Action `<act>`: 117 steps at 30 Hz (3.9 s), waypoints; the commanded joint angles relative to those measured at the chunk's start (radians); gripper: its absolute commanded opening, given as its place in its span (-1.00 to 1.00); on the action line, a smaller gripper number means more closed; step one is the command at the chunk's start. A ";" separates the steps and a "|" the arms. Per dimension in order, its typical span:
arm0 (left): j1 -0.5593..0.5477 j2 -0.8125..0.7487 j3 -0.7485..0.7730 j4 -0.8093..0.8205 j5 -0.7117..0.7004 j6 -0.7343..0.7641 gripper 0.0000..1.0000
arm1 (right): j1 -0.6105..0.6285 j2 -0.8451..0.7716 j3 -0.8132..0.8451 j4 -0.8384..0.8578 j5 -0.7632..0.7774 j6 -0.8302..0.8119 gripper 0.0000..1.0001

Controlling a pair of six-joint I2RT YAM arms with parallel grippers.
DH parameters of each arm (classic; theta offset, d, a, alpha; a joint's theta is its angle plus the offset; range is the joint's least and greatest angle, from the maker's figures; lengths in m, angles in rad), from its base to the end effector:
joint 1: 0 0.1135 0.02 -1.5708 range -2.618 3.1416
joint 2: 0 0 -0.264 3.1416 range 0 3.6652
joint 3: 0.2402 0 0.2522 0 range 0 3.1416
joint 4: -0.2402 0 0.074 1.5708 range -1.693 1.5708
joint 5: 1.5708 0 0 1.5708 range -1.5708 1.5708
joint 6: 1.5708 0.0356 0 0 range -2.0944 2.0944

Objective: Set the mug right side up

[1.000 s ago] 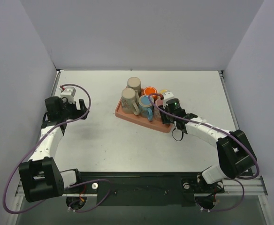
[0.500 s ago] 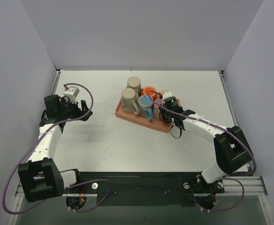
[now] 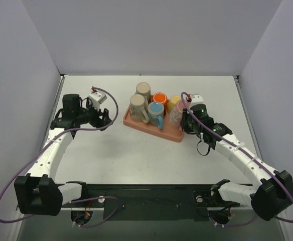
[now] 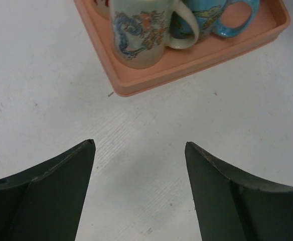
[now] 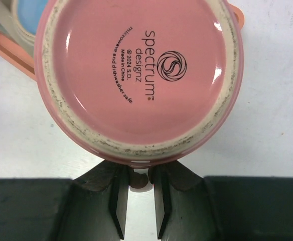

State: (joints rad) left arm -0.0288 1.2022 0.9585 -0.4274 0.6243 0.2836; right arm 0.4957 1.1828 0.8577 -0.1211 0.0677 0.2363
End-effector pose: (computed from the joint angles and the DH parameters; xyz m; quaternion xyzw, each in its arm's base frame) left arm 0.2569 -0.0282 0.2949 0.2652 0.8258 -0.2217 0.4456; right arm 0.2388 0.1264 0.2892 -0.0915 0.8408 0.1640 0.5078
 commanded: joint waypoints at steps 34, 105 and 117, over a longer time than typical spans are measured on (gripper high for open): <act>-0.189 -0.237 0.399 -0.132 -0.227 1.327 0.95 | 0.353 -0.103 0.340 0.113 -0.269 0.496 -1.00; 0.238 0.394 0.672 -0.901 -0.574 0.315 -1.00 | 0.331 -0.212 0.178 -0.130 0.268 0.140 0.52; 0.527 0.563 0.632 -0.797 -0.520 0.379 -1.00 | 0.319 -0.101 0.149 -0.080 0.224 0.072 0.54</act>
State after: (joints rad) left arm 0.4652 1.7786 1.5795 -1.2549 0.0605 0.6361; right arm 0.8234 1.0431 1.0214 -0.2352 0.2916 0.3370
